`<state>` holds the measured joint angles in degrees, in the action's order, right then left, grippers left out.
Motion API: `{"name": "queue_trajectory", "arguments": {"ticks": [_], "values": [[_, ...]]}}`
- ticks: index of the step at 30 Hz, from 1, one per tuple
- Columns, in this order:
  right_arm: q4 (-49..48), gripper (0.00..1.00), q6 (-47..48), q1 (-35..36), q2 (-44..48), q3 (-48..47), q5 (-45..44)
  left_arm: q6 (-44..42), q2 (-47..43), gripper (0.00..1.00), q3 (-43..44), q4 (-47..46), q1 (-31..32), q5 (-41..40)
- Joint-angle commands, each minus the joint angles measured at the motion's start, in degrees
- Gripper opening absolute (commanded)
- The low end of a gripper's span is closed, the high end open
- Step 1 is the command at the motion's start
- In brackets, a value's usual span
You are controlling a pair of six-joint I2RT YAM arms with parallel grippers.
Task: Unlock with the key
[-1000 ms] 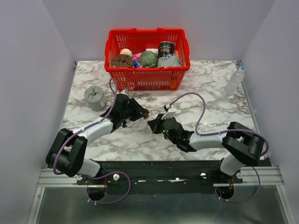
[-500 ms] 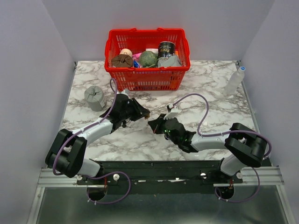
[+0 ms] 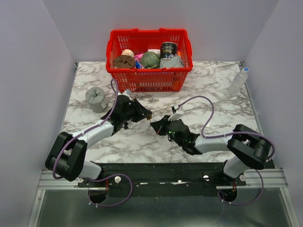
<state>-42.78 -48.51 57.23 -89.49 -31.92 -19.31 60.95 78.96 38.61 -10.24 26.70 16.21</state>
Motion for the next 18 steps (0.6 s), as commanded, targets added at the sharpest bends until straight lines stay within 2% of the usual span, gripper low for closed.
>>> {"name": "queue_trajectory", "arguments": {"ticks": [1, 8, 18], "values": [[-3.71, 0.01, -0.71, -0.72, 1.16, 2.04, -1.17, 0.05, -1.62, 0.0, -0.64, -2.59, -0.07, 2.07], [-6.08, 0.01, -1.24, -1.07, 2.13, 3.62, -1.17, 0.22, -1.35, 0.0, -0.64, -2.86, -0.07, 2.34], [-8.1, 0.01, -0.53, -1.07, 0.64, 2.74, 3.13, 0.22, -1.17, 0.0, -0.73, -2.86, -0.24, 2.25]]}}
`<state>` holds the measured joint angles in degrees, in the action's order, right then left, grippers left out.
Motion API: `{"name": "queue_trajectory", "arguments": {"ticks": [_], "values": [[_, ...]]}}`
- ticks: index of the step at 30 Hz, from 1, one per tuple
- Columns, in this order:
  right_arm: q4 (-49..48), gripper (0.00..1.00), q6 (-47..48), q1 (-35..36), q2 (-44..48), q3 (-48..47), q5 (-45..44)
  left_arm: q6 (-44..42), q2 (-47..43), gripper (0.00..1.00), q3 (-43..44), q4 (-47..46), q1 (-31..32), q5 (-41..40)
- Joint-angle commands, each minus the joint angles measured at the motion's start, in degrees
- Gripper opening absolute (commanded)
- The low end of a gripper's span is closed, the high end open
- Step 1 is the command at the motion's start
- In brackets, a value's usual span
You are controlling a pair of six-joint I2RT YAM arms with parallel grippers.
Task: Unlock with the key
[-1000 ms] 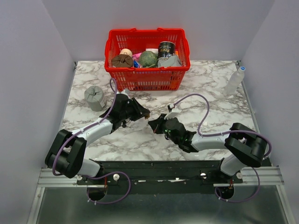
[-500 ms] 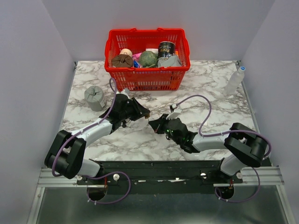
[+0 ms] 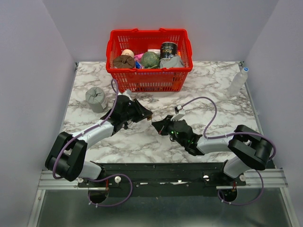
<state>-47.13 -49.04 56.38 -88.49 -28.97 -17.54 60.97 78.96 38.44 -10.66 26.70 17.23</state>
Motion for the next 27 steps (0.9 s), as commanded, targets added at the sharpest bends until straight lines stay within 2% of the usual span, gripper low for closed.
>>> {"name": "queue_trajectory", "arguments": {"ticks": [1, 14, 27], "values": [[-3.93, 0.01, -0.01, -0.22, -0.37, -0.3, 1.54, 0.2, -1.26, 0.0, -0.55, -2.44, -0.24, 1.22], [-4.63, 0.01, -1.06, -0.22, -1.95, -0.47, 3.57, 0.2, -1.09, 0.0, -0.64, -2.7, -0.51, 1.4], [-3.14, 0.01, -0.8, -0.39, -0.9, -0.47, 1.11, 0.47, -1.17, 0.0, -0.82, -3.05, -0.59, 1.57]]}}
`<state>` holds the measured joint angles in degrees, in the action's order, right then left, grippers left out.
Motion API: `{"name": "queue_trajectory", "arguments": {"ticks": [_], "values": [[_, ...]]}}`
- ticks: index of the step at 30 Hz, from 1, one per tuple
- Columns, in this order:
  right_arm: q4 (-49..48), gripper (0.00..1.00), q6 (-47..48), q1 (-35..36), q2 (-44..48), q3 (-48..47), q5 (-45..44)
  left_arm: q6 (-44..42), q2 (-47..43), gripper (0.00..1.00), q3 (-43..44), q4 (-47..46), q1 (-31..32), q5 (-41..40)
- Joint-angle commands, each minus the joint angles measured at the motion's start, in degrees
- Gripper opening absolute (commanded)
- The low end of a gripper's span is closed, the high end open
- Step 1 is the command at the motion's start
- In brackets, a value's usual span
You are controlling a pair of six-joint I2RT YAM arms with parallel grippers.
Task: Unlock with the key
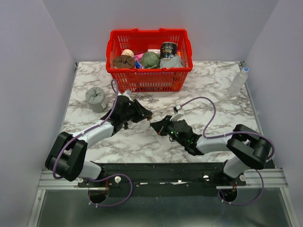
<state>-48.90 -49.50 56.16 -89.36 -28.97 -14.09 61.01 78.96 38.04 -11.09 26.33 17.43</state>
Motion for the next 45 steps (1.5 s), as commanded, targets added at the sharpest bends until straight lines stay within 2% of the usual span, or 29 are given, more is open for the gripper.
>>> {"name": "queue_trajectory", "arguments": {"ticks": [1, 45], "values": [[-1.37, 0.01, -0.34, -0.18, -0.02, -0.47, -2.44, 0.51, -1.17, 0.0, -0.42, -2.53, -0.22, 1.29], [-1.81, 0.01, -0.78, -2.46, -2.13, -1.61, -1.65, 0.69, -1.09, 0.0, -0.78, -3.32, -0.31, 1.82]]}}
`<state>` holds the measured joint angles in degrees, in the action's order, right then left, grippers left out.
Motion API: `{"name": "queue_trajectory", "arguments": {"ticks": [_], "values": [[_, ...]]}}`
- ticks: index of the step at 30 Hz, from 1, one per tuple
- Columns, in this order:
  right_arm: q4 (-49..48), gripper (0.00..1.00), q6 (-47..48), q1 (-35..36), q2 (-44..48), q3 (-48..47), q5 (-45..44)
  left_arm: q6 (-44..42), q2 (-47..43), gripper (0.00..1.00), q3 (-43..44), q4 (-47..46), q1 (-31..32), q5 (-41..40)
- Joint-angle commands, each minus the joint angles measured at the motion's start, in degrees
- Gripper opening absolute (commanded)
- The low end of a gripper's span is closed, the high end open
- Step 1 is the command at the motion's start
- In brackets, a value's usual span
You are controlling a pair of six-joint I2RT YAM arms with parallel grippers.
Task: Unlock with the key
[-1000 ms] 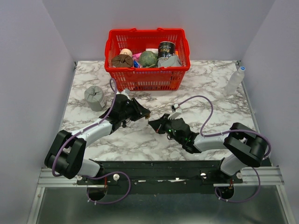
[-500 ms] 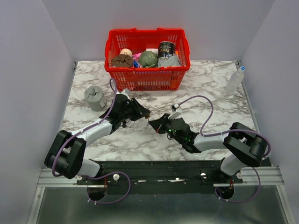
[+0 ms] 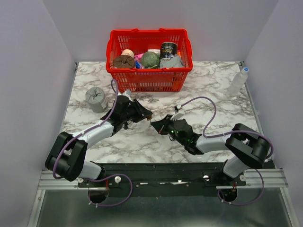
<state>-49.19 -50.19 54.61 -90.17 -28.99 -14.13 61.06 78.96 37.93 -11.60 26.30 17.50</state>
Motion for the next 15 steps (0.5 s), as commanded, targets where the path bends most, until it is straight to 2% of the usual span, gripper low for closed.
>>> {"name": "queue_trajectory", "arguments": {"ticks": [1, 15], "values": [[-1.7, 0.01, -0.08, -1.17, -1.32, -1.68, -1.69, 0.82, -1.09, 0.0, -0.75, -3.08, -0.38, 1.75], [-2.49, 0.01, 0.27, -2.67, -2.73, -3.26, -0.9, 1.52, -0.65, 0.0, -1.28, -4.14, -0.29, 2.37]]}}
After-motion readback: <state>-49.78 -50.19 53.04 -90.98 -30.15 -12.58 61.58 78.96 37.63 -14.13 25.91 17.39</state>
